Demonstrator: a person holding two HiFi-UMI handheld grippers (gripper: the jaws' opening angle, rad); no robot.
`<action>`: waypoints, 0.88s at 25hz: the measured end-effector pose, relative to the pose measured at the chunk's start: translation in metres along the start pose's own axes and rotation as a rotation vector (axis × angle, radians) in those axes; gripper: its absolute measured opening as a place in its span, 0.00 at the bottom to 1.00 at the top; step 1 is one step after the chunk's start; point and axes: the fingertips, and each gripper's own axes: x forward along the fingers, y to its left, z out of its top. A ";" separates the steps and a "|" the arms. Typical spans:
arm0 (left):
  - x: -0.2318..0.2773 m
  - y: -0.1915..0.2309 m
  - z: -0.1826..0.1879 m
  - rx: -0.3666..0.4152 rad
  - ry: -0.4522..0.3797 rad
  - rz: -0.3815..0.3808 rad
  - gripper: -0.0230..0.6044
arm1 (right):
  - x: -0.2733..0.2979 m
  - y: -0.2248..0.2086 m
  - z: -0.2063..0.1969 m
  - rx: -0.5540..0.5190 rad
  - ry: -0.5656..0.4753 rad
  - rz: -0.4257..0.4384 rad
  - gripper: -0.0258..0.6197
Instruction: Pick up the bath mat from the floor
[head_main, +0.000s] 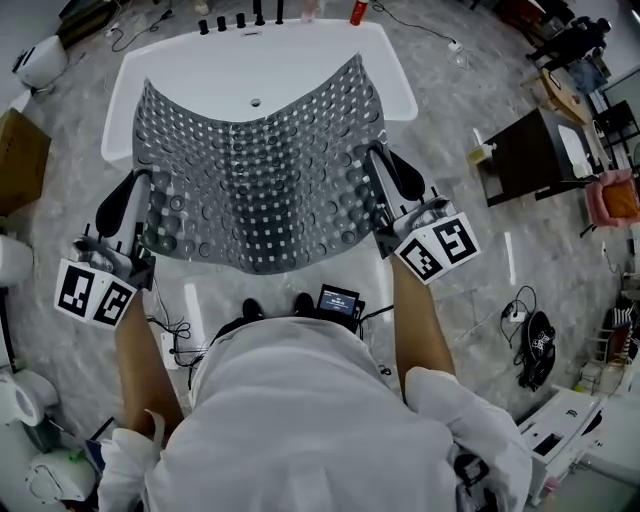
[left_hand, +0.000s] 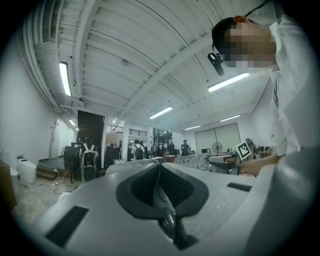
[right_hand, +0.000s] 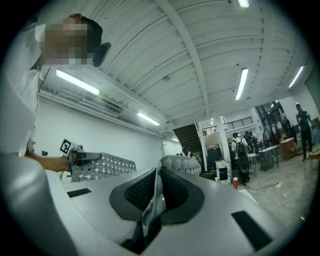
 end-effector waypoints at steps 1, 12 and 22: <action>0.000 -0.001 0.001 -0.001 0.001 -0.002 0.06 | -0.001 0.000 -0.001 0.007 0.003 0.000 0.11; 0.001 0.003 0.001 -0.017 0.028 0.001 0.06 | -0.003 0.001 -0.006 0.021 0.024 -0.007 0.11; 0.001 0.009 -0.005 -0.032 0.034 -0.007 0.06 | -0.005 -0.001 -0.010 0.024 0.025 -0.028 0.11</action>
